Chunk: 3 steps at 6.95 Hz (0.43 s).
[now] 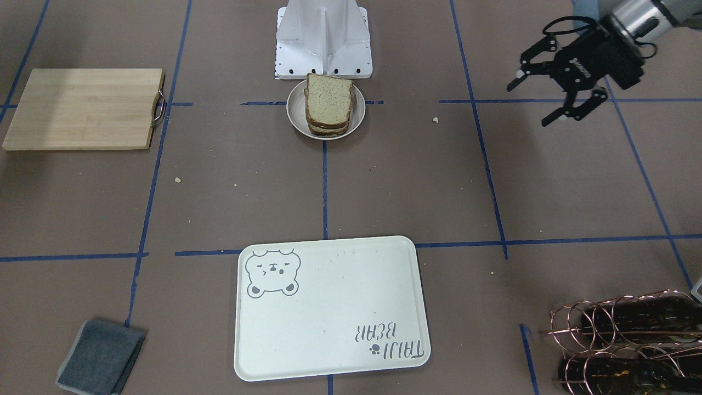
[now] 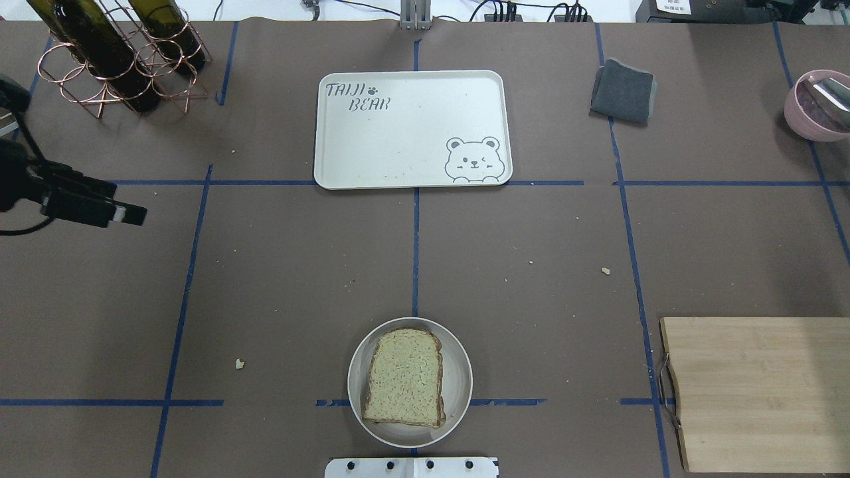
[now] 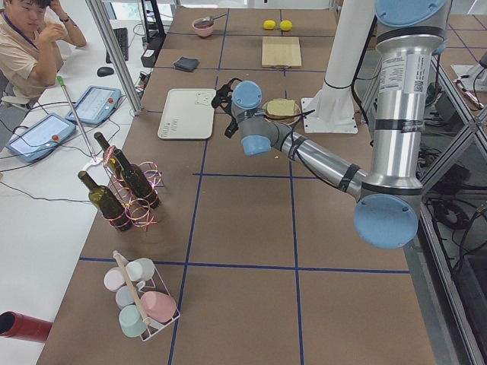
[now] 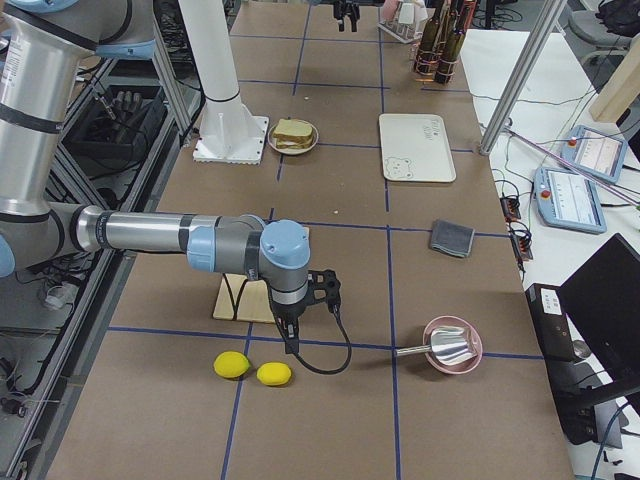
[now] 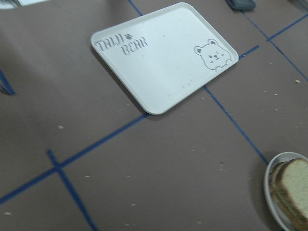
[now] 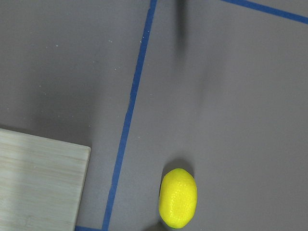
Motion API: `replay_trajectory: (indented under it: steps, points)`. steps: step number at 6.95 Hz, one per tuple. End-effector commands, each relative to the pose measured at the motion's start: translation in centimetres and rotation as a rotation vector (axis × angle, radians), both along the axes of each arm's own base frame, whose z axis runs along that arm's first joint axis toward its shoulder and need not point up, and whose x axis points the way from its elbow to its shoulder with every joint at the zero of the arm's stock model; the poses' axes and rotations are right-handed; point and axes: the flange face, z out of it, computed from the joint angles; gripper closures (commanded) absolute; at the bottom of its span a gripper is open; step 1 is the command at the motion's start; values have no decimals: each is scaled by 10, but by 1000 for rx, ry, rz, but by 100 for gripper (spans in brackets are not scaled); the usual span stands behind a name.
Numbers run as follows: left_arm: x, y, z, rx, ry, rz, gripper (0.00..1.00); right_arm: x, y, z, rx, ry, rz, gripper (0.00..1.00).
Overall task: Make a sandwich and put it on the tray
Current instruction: 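Move the left gripper toward the plate and grip its rim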
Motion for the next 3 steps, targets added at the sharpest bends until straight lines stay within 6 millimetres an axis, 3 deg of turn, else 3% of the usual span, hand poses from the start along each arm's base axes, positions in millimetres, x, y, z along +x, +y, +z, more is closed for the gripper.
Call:
replay_trajectory:
  steps: [1, 2, 3]
  points:
    - [133, 66, -24, -268, 22, -50, 0, 3, 3, 4, -6, -2, 6, 0]
    - [174, 89, -34, -303, 27, -95, 2, 4, 3, 4, -7, -2, 8, 0]
    - [214, 118, -36, -388, 28, -119, 23, 5, 4, 6, -11, -2, 12, 0]
